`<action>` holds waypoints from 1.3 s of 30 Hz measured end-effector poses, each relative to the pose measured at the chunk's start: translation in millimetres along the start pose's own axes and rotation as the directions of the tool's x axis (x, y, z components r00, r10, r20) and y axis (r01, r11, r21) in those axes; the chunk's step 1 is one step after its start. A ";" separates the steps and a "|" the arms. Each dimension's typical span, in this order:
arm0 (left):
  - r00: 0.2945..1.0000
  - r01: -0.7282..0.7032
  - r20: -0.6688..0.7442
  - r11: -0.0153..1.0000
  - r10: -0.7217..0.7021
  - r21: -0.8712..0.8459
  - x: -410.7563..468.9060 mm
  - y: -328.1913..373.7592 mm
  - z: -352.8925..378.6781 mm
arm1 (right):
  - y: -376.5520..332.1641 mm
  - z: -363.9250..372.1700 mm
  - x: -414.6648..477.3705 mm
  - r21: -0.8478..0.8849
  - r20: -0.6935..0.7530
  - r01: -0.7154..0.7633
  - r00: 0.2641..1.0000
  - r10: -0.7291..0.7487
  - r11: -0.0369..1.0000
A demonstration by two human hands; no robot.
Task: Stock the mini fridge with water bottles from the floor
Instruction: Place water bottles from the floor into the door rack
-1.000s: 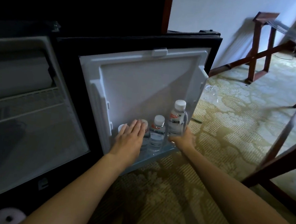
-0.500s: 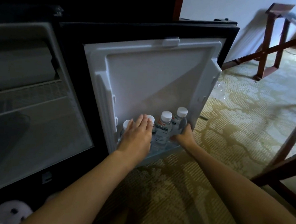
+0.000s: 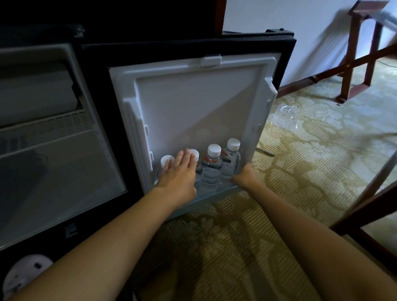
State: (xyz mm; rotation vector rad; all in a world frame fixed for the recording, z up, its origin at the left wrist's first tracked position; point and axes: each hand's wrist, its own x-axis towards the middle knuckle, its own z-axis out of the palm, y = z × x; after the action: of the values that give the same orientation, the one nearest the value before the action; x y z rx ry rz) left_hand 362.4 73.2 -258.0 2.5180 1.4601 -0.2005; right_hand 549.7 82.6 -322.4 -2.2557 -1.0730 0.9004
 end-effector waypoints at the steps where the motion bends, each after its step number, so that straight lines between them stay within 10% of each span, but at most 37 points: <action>1: 1.000 0.007 0.016 1.000 -0.007 0.002 -3.3 3.6 -3.1 | 2.1 -2.5 -6.6 0.005 -0.014 0.009 1.000 -0.009 1.000; 11: 0.991 -0.101 -0.102 0.983 0.086 -0.151 -68.5 97.2 -32.3 | 55.5 -79.5 -129.3 0.079 -0.294 0.238 0.933 -0.206 0.968; 20: 0.960 -0.200 0.123 0.923 0.252 -0.329 -170.9 246.5 60.9 | 226.1 -110.7 -296.4 0.219 -0.399 -0.016 0.911 0.104 0.976; 31: 0.745 -0.236 0.500 0.875 0.442 -0.422 -273.6 334.0 175.8 | 407.4 -71.9 -386.7 0.112 -0.347 -0.394 0.845 0.407 0.912; 39: 0.799 -0.182 0.477 0.904 0.365 -0.388 -277.3 330.1 175.8 | 423.8 -64.4 -374.5 0.003 -0.225 -0.422 0.883 0.411 0.907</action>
State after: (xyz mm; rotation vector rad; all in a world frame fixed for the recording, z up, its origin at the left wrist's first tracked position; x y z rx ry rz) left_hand 510.3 -363.4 -323.6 2.1217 0.8086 -0.5254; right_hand 625.5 -472.2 -424.6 -2.6064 -0.5190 0.7613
